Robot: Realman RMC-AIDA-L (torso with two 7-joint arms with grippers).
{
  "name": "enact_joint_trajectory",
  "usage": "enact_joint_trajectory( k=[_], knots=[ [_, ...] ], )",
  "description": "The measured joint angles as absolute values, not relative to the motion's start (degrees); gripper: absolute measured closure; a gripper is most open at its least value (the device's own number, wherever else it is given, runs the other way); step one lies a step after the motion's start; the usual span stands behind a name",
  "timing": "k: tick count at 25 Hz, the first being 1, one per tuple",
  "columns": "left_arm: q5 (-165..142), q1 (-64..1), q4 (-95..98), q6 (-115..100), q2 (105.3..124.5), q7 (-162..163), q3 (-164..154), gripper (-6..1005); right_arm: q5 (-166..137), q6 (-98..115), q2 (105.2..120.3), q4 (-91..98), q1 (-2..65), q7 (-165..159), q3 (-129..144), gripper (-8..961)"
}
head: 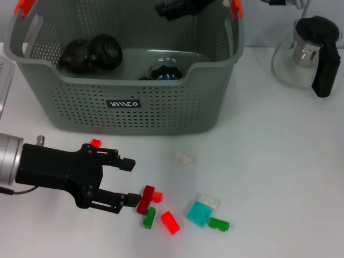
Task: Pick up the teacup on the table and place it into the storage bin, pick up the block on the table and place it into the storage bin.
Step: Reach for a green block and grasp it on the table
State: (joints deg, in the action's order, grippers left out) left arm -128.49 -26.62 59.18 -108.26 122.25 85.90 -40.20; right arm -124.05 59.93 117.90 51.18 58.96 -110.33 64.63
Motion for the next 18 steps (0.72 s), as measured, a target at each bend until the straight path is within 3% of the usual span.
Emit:
enact_joint_trajectory(
  k=[4, 6, 18],
  knots=[
    [-128.5, -26.8, 59.2, -108.6, 122.26, 86.0, -40.3, 213, -122.9, 63.7, 118.59, 56.1, 57.0, -110.1, 64.1, 169],
    [-128.6, -26.9, 59.2, -108.8, 122.20, 86.0, -40.5, 213, -121.3, 67.9, 118.85, 60.0, 55.0, -109.7, 63.7, 3],
    [-129.0, -26.6, 59.2, -108.6, 121.83, 84.8, -40.2, 214, -118.2, 98.2, 120.07, 84.8, 38.4, -116.3, 66.5, 10]
  ],
)
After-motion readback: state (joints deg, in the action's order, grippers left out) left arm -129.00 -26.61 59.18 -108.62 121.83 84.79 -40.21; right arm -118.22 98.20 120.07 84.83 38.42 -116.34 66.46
